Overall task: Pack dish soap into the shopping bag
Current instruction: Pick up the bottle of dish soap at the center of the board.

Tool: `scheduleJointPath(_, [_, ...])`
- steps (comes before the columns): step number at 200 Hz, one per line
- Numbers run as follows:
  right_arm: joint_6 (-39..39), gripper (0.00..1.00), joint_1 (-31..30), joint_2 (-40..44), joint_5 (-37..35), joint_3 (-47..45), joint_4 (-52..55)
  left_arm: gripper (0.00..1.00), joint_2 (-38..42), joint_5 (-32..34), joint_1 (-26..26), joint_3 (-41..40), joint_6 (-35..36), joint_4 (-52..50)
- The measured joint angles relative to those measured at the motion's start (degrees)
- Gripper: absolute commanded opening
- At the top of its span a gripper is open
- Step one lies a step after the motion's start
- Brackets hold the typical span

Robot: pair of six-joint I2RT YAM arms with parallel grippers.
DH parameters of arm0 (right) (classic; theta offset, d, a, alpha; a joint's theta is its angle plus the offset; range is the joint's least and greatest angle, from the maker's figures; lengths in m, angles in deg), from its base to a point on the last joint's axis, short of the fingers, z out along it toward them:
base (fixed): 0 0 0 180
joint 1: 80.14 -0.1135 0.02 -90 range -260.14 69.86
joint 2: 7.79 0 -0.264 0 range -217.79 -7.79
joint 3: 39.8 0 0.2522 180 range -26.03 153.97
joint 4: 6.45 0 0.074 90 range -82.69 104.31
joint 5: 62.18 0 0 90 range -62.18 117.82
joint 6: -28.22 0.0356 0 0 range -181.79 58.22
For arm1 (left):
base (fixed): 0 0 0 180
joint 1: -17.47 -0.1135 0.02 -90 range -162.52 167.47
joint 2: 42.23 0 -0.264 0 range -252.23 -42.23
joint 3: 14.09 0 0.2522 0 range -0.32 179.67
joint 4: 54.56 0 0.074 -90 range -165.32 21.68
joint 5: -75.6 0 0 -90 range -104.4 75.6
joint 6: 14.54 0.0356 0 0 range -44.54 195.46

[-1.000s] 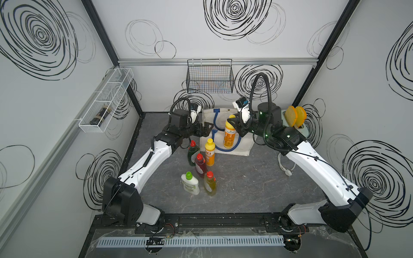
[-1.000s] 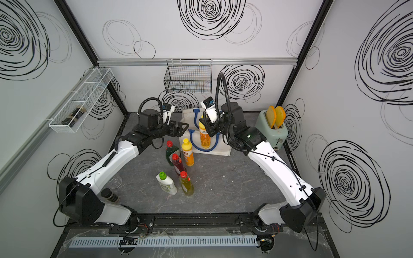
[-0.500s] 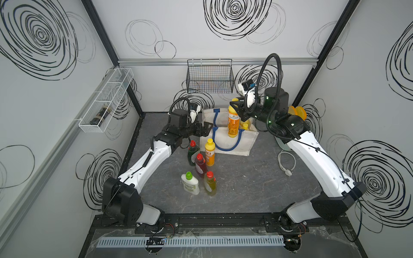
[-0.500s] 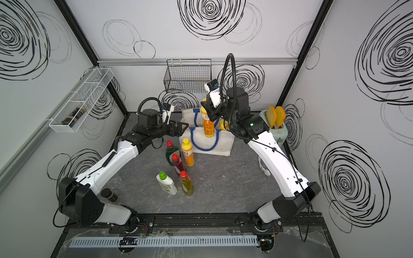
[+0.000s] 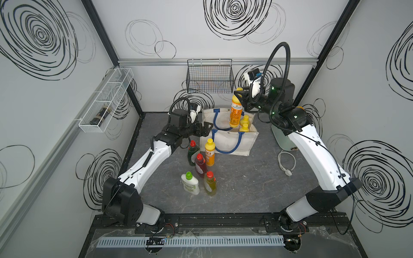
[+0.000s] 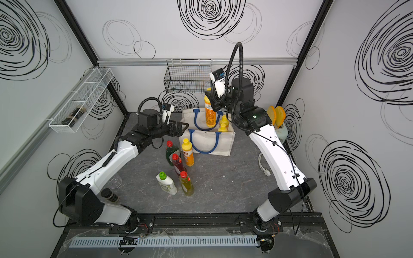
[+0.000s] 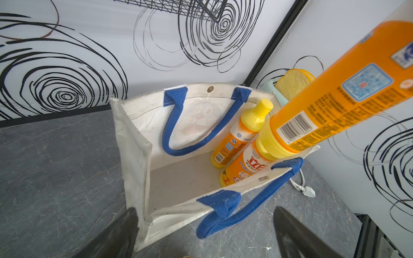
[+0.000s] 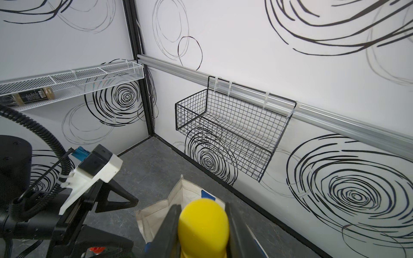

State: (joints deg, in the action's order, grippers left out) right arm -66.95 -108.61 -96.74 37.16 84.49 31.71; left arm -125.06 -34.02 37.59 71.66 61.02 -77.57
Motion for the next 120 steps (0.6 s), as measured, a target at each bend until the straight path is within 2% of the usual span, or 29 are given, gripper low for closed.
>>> scheduleJointPath(120, [0.0,0.0,2.62,-4.5,0.24,-0.59,-3.21,0.96,0.0,0.0,0.0,0.0,0.0,0.0])
